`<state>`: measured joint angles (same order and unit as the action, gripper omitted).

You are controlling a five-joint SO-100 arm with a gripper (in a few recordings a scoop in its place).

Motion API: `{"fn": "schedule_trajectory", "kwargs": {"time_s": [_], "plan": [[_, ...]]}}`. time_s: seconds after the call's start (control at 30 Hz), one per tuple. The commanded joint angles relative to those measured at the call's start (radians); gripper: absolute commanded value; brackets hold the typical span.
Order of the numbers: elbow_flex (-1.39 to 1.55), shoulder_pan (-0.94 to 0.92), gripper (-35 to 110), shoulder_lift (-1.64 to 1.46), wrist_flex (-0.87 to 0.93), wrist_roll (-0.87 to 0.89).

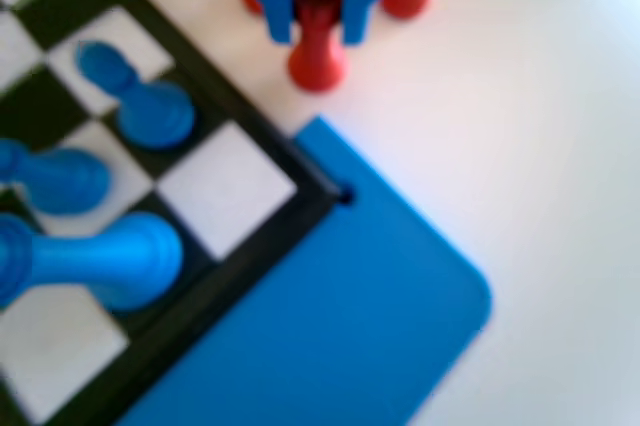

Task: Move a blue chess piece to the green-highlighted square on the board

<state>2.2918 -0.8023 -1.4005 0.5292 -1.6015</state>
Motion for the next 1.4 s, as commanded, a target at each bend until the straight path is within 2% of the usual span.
{"fn": "schedule_trajectory", "kwargs": {"time_s": [0.0,0.2,0.33,0.63,0.83,0.97,1.17,1.23,1.37], "plan": [[0.015,-0.014,1,-0.018,-0.014,-0.008],[0.04,-0.008,1,-0.018,-0.049,-0.025],[0.066,-0.008,12,-0.018,-0.081,-0.052],[0.072,-0.008,14,-0.058,-0.046,-0.086],[0.018,0.015,13,-0.167,0.158,-0.103],[-0.051,0.071,13,-0.282,0.365,-0.109],[-0.192,0.244,13,-0.436,0.649,-0.074],[-0.235,0.322,12,-0.462,0.707,-0.021],[-0.235,0.491,12,-0.502,0.706,0.075]]}}
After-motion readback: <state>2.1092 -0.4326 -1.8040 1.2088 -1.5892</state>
